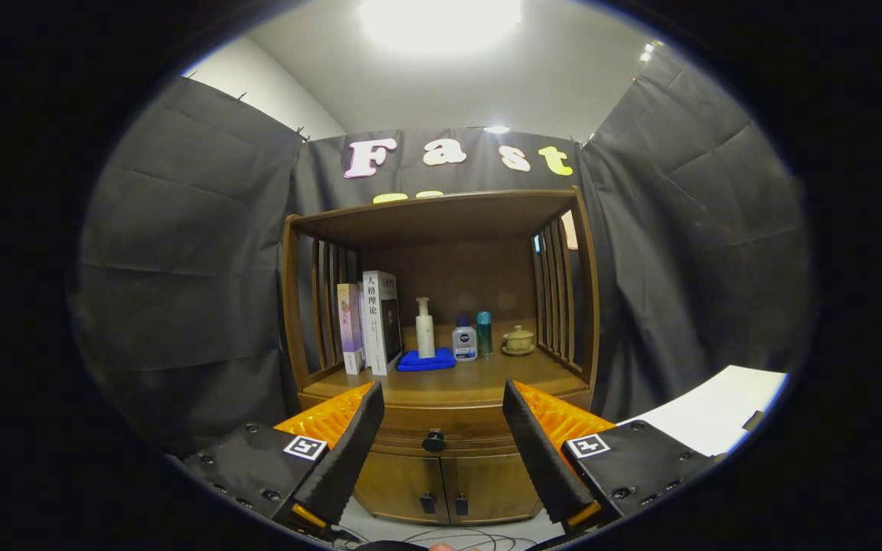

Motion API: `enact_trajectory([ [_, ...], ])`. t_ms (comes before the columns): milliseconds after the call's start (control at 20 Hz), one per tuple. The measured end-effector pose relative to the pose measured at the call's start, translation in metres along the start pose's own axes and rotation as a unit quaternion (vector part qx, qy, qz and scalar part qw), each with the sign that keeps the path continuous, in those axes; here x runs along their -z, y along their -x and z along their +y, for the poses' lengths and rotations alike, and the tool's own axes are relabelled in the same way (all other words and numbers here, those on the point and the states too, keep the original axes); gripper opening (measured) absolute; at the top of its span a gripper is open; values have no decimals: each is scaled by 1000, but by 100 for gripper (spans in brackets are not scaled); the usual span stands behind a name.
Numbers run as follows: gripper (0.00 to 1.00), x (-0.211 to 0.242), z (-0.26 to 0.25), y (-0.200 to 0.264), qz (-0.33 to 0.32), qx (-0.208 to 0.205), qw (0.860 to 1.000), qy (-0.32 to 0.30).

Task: Pull open the drawer, take out the items inside it, and place them on the countertop above the cabinet.

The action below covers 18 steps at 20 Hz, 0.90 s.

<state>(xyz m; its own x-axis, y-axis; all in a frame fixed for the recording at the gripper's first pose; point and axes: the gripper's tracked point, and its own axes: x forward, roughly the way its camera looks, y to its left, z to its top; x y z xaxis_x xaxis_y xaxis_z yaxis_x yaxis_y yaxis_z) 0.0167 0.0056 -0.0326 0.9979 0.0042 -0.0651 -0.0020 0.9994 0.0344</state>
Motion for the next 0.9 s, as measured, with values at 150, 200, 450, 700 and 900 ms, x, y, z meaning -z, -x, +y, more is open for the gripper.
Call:
enact_trajectory([
  [150,98,0,2,1,-4,-2,1000,1],
  [200,98,0,1,0,-5,-1,1000,5],
  [450,98,13,7,-13,6,-7,1000,9],
  [700,98,44,14,-44,25,0,1000,-1],
  [900,98,86,9,-84,67,6,998,-19],
])
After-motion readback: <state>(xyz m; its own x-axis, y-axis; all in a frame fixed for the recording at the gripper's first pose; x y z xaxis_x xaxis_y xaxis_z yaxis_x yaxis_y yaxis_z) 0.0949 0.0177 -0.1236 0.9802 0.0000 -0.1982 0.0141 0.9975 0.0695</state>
